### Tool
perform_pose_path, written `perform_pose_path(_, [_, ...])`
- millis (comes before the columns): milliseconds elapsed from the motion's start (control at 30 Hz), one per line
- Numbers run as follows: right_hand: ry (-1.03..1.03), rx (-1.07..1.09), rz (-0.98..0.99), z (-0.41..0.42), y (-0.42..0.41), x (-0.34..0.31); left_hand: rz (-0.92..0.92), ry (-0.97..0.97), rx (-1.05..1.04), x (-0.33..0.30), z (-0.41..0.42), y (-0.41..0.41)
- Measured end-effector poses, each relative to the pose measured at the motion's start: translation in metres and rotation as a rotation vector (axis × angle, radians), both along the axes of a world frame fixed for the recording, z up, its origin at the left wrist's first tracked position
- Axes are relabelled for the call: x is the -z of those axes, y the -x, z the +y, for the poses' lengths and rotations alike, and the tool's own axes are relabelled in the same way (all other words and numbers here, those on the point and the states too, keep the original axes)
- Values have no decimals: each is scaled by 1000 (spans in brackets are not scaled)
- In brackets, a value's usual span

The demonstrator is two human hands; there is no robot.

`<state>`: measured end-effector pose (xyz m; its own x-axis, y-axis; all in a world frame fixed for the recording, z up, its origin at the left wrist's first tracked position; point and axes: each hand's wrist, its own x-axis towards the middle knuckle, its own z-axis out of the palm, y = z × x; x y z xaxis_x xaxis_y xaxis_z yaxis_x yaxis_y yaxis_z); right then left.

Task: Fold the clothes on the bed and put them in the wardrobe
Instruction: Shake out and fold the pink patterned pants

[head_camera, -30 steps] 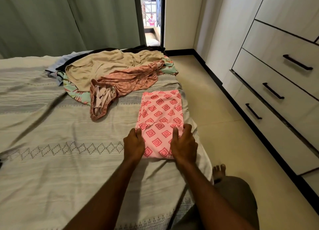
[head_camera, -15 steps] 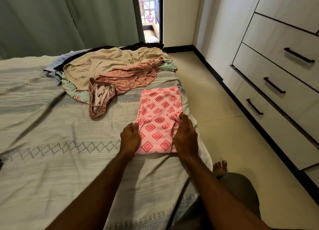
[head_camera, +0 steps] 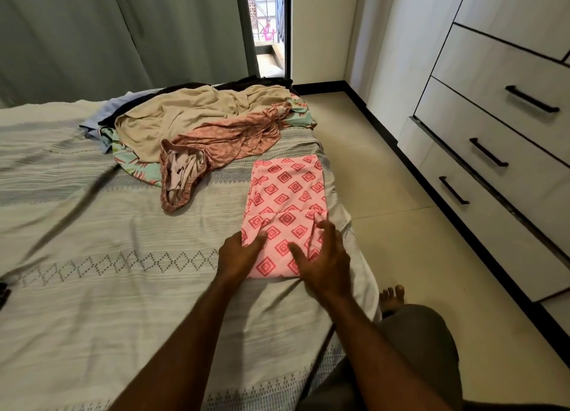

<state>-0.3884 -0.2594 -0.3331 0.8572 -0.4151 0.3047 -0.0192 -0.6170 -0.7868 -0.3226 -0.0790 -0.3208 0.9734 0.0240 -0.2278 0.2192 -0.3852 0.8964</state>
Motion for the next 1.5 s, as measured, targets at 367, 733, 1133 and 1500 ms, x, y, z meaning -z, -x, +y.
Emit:
perform_pose_path(367, [-61, -5, 9, -5, 19, 2, -39, -14, 11, -9, 7, 31])
perform_pose_path(733, [-314, -123, -103, -18, 25, 0, -1, 182, -117, -17, 18, 11])
perform_pose_path(1133, [262, -447, 196, -44, 31, 3, -594, -606, 720, 5, 51, 31])
perform_pose_path(1500, [73, -374, 34, -56, 33, -5, -568, -370, 614, -5, 58, 26])
